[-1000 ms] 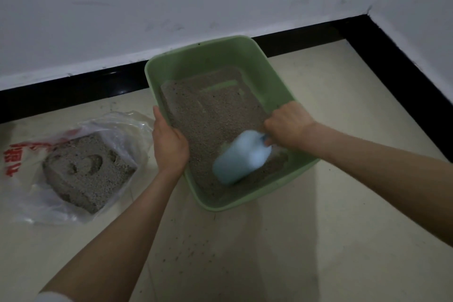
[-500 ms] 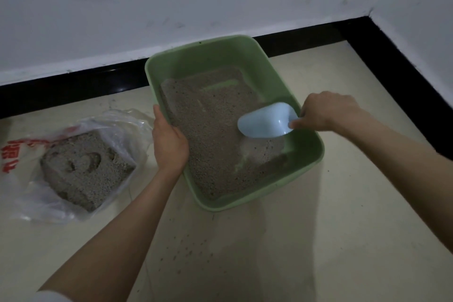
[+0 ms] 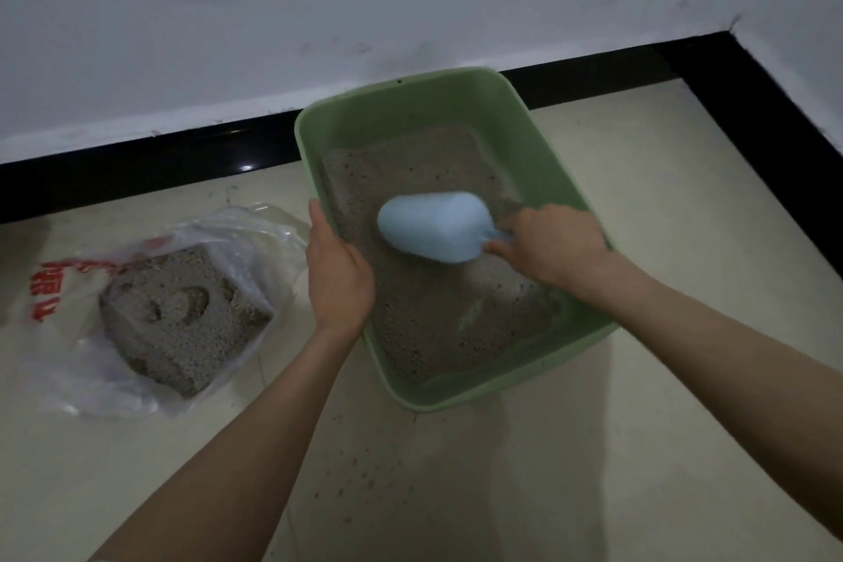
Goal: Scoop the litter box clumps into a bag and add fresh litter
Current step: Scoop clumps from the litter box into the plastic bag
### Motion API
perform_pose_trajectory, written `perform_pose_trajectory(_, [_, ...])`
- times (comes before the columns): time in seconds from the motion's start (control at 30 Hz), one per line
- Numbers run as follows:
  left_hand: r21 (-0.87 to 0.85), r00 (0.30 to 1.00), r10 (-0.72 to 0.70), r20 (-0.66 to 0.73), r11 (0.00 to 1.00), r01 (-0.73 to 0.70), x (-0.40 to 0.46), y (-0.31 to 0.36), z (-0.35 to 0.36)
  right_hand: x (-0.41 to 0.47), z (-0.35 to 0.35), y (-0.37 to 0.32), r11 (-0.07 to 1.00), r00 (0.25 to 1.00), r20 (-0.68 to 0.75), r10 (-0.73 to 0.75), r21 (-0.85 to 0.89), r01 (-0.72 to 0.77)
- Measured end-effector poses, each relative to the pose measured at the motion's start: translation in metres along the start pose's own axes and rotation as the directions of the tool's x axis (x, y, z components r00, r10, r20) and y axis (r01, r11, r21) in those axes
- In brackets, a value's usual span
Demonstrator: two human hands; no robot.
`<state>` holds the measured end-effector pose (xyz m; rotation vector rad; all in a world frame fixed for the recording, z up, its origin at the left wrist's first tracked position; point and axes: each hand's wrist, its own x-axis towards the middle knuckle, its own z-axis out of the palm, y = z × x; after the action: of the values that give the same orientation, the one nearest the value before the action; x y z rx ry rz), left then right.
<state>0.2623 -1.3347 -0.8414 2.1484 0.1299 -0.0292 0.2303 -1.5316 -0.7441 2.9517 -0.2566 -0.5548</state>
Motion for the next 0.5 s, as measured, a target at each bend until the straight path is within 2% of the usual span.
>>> perform_pose_trajectory(0.07, [0.011, 1.000, -0.007, -0.003, 1.000, 0.007, 0.000, -0.001, 0.000, -0.009, 0.007, -0.017, 0.989, 0.992, -0.001, -0.128, -0.074, 0.128])
perform_pose_trajectory(0.13, [0.016, 1.000, -0.011, -0.009, 1.000, 0.012, 0.000, -0.001, 0.000, -0.008, 0.008, -0.024, 0.983, 0.986, 0.043, -0.160, -0.081, 0.163])
perform_pose_trajectory(0.23, [0.013, 1.000, -0.004, -0.013, 1.000, 0.004, 0.000, 0.000, 0.001, -0.002, -0.006, -0.005, 0.991, 0.997, 0.074, -0.021, -0.130, 0.030])
perform_pose_trajectory(0.33, [0.010, 1.000, -0.003, -0.020, 1.000, 0.003, 0.000, 0.002, 0.000, -0.003, -0.014, 0.017, 0.980, 0.993, -0.027, 0.112, -0.165, -0.115])
perform_pose_trajectory(0.43, [0.011, 1.000, -0.004, -0.016, 1.000, 0.004, -0.001, 0.003, -0.001, -0.013, -0.006, 0.018, 0.980, 0.981, -0.019, 0.192, -0.042, -0.192])
perform_pose_trajectory(0.5, [0.023, 1.000, -0.006, -0.012, 1.000, 0.006, -0.001, 0.002, -0.002, -0.020, 0.002, 0.017, 0.983, 0.983, 0.027, 0.182, -0.002, -0.182])
